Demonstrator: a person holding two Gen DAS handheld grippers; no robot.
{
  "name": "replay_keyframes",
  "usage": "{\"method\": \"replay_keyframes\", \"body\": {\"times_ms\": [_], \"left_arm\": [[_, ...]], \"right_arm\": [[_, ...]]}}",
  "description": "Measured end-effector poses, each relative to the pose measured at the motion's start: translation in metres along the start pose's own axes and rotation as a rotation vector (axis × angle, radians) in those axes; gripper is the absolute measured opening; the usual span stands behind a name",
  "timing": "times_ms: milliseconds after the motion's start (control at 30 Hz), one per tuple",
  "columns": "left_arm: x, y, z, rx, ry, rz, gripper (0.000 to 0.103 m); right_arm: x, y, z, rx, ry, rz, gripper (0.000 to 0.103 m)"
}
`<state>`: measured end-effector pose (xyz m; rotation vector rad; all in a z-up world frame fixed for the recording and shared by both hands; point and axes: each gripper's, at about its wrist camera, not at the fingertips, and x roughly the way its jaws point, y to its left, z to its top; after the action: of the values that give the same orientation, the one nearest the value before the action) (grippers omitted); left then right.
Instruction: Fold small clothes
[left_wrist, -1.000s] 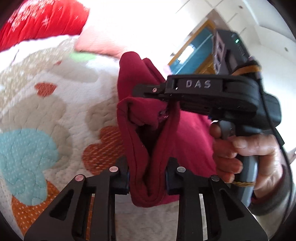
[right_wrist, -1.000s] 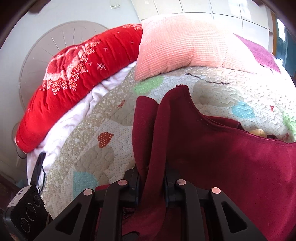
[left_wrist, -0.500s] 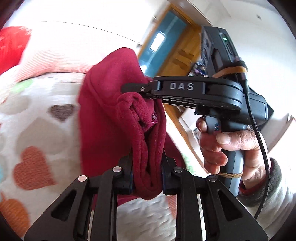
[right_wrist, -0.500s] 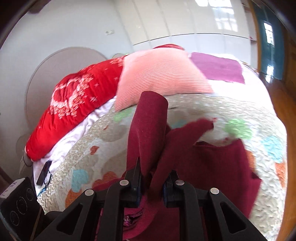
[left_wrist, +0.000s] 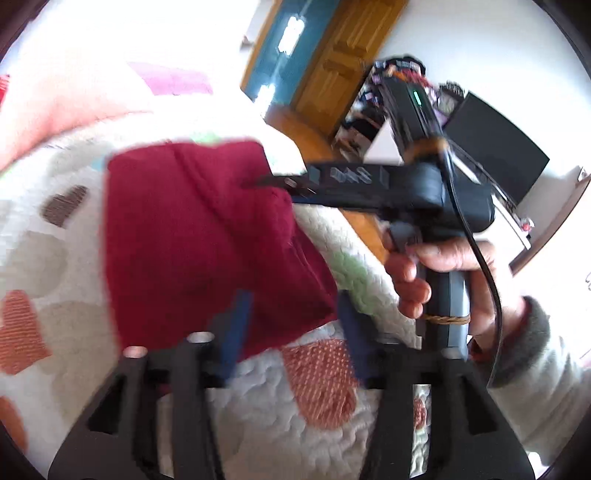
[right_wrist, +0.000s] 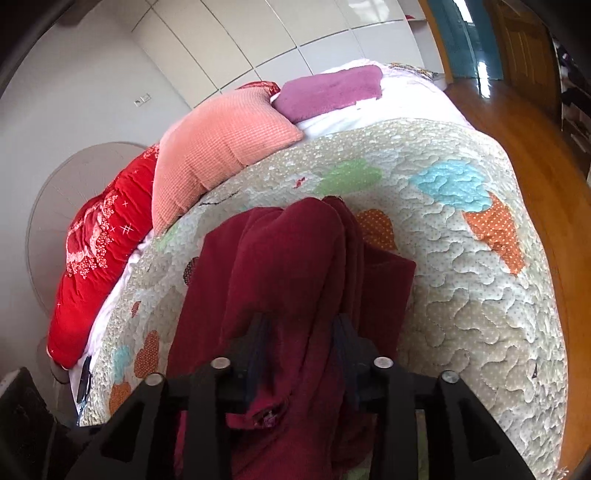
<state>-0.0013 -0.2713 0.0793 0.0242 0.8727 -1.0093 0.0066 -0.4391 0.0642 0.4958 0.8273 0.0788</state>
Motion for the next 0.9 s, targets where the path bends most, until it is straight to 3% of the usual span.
{"method": "replay_keyframes", "body": {"times_ms": [100,267,333,367,433,500,600,633,700,733,800,867,900], "left_arm": [[-0.027,0.01,-0.008,0.011,-0.076,0.042,0.068],[-0.003,0.039,-0.018,-0.048,-0.039,0.162,0.068],[0.016,0.045,-0.026,-0.078,0.006,0.165,0.068],[0.019,0.051,-0.034,-0.086,0.027,0.171,0.068],[0.021,0.055,-0.049,-0.087,0.042,0.169,0.068],[0.021,0.053,-0.057,-0.051,0.03,0.185,0.068],[0.016,0.046,-0.052,-0.016,0.032,0.211,0.068],[0.012,0.045,-0.049,-0.015,0.02,0.206,0.068],[0.004,0.041,-0.046,-0.019,-0.013,0.192,0.068],[0.006,0.042,-0.044,-0.021,-0.017,0.188,0.068],[0.012,0.041,-0.043,-0.026,-0.005,0.181,0.068],[0.016,0.036,-0.042,-0.019,-0.002,0.194,0.068],[0.015,0.033,-0.043,-0.016,-0.003,0.196,0.068]], "right_arm": [[-0.02,0.011,-0.011,-0.018,-0.034,0.003,0.055],[-0.023,0.042,-0.029,-0.102,-0.001,0.054,0.052],[-0.007,0.055,-0.04,-0.21,0.048,-0.044,0.022],[-0.001,0.056,-0.046,-0.255,0.055,-0.117,0.016],[0.005,0.038,-0.056,-0.219,0.073,-0.149,0.016],[0.004,0.016,-0.063,-0.121,0.081,-0.082,0.016],[-0.012,0.01,-0.06,-0.104,0.04,-0.026,0.019],[-0.021,0.009,-0.054,-0.084,0.005,-0.006,0.023],[-0.034,0.006,-0.039,-0.05,-0.061,-0.011,0.049],[-0.036,0.005,-0.03,-0.038,-0.089,-0.038,0.051],[-0.028,0.005,-0.011,-0.033,-0.094,-0.086,0.051],[-0.002,0.001,0.008,-0.006,-0.044,-0.152,0.051],[0.01,-0.002,0.015,0.004,-0.026,-0.163,0.038]]}}
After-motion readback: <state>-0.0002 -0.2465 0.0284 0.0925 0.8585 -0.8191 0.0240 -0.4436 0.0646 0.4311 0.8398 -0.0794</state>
